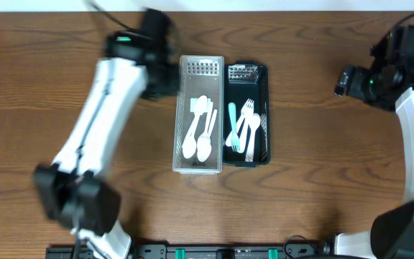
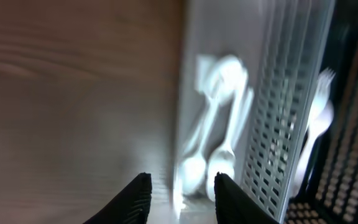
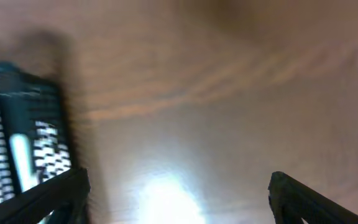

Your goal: Pack container

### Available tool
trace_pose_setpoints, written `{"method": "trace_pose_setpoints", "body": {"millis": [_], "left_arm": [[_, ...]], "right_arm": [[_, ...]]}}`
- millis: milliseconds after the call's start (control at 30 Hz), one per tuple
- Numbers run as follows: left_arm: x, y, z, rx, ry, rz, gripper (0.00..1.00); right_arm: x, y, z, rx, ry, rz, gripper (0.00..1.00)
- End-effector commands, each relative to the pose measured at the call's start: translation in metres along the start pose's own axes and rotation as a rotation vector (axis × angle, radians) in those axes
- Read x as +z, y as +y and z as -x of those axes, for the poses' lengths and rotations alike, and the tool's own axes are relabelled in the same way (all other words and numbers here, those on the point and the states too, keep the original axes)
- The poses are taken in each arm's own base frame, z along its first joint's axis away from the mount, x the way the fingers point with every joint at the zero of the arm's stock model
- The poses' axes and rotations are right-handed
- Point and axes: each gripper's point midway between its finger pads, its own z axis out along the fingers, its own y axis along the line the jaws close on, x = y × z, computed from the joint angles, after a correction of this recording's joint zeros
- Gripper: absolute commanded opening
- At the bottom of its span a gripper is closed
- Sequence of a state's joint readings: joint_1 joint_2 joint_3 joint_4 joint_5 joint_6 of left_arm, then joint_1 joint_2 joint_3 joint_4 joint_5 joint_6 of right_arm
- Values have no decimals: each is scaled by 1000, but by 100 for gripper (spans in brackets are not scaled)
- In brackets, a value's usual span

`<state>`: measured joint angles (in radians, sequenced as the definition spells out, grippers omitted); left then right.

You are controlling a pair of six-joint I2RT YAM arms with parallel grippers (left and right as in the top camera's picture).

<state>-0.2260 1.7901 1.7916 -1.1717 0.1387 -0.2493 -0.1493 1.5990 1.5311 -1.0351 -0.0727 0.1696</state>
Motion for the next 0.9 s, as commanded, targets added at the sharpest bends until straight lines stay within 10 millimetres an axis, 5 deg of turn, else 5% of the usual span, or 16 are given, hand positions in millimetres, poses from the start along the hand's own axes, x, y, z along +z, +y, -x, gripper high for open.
{"method": "trace_pose_setpoints", "body": {"millis": [0, 133, 233, 267, 333, 600, 867], "left_arm": [[-87, 30, 15, -13, -237, 26, 36], [-158, 63, 2, -25, -415, 94, 49], [-205, 81, -20, -34, -533, 164, 76], [-219, 87, -29, -44, -567, 189, 94], [-239, 94, -46, -57, -613, 225, 98], [-261, 100, -96, -61, -624, 236, 98], [-260, 101, -100, -61, -612, 236, 98]], "right_arm": [[-85, 35, 39, -122, -266, 80, 97], [-169, 60, 55, -171, -516, 151, 99], [-223, 71, 53, -197, -673, 201, 99], [-238, 73, 49, -204, -711, 215, 99], [-260, 73, 41, -210, -762, 229, 99], [-291, 65, 13, -211, -804, 237, 99], [-287, 62, 6, -210, -774, 231, 99]]}}
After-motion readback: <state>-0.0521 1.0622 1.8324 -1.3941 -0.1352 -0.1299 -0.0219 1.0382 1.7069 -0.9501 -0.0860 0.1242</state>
